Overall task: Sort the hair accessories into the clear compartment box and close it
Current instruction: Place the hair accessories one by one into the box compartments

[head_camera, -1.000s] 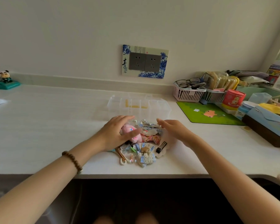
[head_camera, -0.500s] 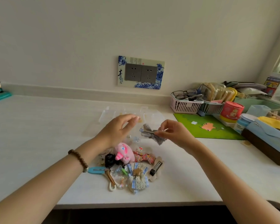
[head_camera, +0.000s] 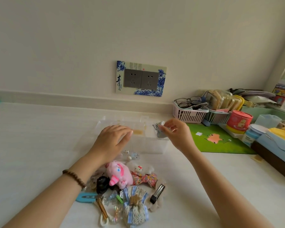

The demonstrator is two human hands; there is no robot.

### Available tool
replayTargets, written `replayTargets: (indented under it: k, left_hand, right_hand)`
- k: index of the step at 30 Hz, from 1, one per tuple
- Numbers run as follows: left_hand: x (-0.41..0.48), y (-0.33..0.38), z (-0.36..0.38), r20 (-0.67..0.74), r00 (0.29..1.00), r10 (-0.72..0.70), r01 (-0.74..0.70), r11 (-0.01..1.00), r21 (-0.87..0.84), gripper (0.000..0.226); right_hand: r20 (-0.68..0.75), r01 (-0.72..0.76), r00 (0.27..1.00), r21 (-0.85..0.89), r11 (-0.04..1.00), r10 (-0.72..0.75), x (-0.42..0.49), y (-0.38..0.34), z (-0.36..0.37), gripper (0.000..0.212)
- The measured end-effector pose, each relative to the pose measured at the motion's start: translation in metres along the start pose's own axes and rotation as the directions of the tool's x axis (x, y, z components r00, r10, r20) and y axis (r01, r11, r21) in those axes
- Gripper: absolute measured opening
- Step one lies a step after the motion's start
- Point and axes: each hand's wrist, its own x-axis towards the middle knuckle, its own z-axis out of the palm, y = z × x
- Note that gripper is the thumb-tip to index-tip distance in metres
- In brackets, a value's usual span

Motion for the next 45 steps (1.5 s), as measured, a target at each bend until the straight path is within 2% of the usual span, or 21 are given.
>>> replayTargets:
  k: [2,5,10,12,16,21,23,26,28,30,31,33,34,36,39,41,43,45]
  left_hand:
    - [0.0,-0.001,-0.001,0.0,1.0,0.008,-0.008,1.0,-0.022,0.084]
    - [-0.001,-0.003,-0.003,-0.003,1.0,-0.001,0.0,0.998,-0.062,0.075]
    - [-0.002,-0.001,-0.006,0.003,1.0,0.013,-0.012,0.996,-0.09,0.07]
    - [-0.004,0.001,-0.008,0.001,1.0,0.014,-0.014,0.993,-0.121,0.065]
    - [-0.009,0.002,-0.014,0.005,1.0,-0.015,0.016,0.973,-0.231,0.061]
    - [-0.016,0.011,-0.026,0.051,0.997,-0.053,0.068,0.937,-0.342,0.051]
    - [-0.02,0.022,-0.031,0.097,0.995,-0.033,0.069,0.917,-0.394,0.04]
    - [-0.023,0.035,-0.035,0.205,0.979,-0.016,0.104,0.898,-0.427,0.032]
    - [-0.024,0.039,-0.036,0.286,0.957,-0.036,0.156,0.899,-0.409,0.027]
    - [-0.024,0.038,-0.035,0.348,0.935,-0.063,0.198,0.909,-0.368,0.022]
    - [-0.025,0.036,-0.034,0.375,0.924,-0.078,0.216,0.915,-0.341,0.022]
    - [-0.025,0.034,-0.034,0.431,0.896,-0.102,0.247,0.923,-0.295,0.026]
    - [-0.025,0.034,-0.033,0.455,0.883,-0.111,0.26,0.924,-0.28,0.029]
    - [-0.026,0.033,-0.032,0.484,0.866,-0.125,0.28,0.924,-0.262,0.03]
    - [-0.025,0.032,-0.029,0.508,0.851,-0.13,0.286,0.927,-0.242,0.029]
    - [-0.025,0.031,-0.028,0.51,0.852,-0.118,0.274,0.931,-0.242,0.026]
    - [-0.024,0.031,-0.026,0.461,0.881,-0.102,0.255,0.925,-0.282,0.023]
    - [-0.023,0.034,-0.024,0.36,0.928,-0.097,0.234,0.902,-0.362,0.023]
  right_hand:
    - [0.032,0.111,0.994,-0.112,0.987,-0.108,-0.004,0.004,0.003,0.029]
    - [0.111,0.258,0.964,-0.185,0.948,-0.241,-0.009,0.005,0.002,0.048]
    - [0.285,0.303,0.937,-0.38,0.874,-0.201,-0.012,0.0,0.003,0.069]
    - [0.277,0.303,0.939,-0.38,0.874,-0.205,-0.012,-0.003,0.002,0.071]
    - [0.166,0.298,0.953,-0.358,0.885,-0.254,-0.014,-0.008,-0.01,0.078]
    - [0.319,0.37,0.918,-0.483,0.793,-0.234,-0.015,-0.005,-0.006,0.089]
    - [0.329,0.371,0.917,-0.488,0.791,-0.227,-0.016,-0.004,-0.006,0.084]
    - [0.23,0.418,0.908,-0.412,0.809,-0.351,-0.021,-0.01,-0.012,0.056]
    - [0.162,0.415,0.907,-0.211,0.885,-0.387,-0.027,-0.019,-0.018,0.038]
    - [0.291,0.329,0.902,0.018,0.944,-0.32,-0.035,-0.031,-0.02,0.031]
    - [0.413,0.291,0.867,0.032,0.956,-0.278,-0.039,-0.036,-0.019,0.031]
    - [0.656,0.287,0.738,-0.091,0.954,-0.16,-0.045,-0.039,-0.011,0.033]
    - [0.728,0.29,0.68,-0.155,0.944,-0.09,-0.047,-0.038,-0.007,0.035]
    - [0.768,0.253,0.64,-0.211,0.944,0.0,-0.05,-0.035,-0.003,0.033]
    - [0.775,0.231,0.632,-0.168,0.958,-0.016,-0.051,-0.031,-0.002,0.025]
    - [0.762,0.185,0.643,-0.056,0.981,-0.077,-0.05,-0.031,-0.002,0.018]
    - [0.697,0.101,0.702,0.107,0.989,-0.148,-0.048,-0.034,-0.003,0.013]
    - [0.584,-0.002,0.793,0.289,0.957,-0.175,-0.046,-0.038,-0.004,0.012]
